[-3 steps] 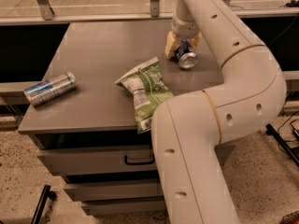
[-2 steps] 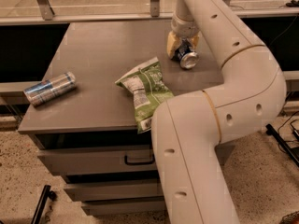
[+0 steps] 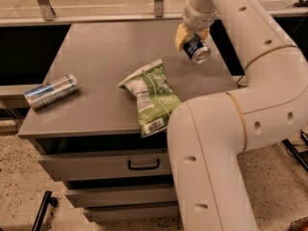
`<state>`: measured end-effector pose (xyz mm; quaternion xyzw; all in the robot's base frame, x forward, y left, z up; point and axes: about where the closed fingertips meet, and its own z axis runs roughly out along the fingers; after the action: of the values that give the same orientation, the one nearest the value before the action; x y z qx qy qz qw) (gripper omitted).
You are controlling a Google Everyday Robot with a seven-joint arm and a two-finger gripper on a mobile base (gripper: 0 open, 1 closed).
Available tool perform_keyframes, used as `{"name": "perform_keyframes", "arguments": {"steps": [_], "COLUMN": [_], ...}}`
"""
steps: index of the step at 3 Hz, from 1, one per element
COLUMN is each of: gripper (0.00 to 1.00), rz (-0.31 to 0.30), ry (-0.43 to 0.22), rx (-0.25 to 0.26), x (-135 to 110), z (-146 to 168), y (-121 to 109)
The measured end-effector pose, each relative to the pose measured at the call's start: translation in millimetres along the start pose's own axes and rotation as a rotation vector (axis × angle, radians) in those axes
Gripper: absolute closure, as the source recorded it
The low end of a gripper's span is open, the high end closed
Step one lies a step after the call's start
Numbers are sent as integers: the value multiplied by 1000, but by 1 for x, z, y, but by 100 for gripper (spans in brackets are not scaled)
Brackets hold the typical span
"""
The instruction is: Place pepsi can upright
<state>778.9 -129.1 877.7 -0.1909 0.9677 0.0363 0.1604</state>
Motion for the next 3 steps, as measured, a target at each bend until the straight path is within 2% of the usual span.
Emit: {"name": "perform_keyframes", "arguments": {"steps": [1,2,3], "gripper": [100,100,100], "rz": [-45,-67,-93], "ry": [-93,-204,-295], "rx": [-126,-291,-387], "x": [6,16,23], "z": [-32,-61,-82], "y": [2,4,1]}}
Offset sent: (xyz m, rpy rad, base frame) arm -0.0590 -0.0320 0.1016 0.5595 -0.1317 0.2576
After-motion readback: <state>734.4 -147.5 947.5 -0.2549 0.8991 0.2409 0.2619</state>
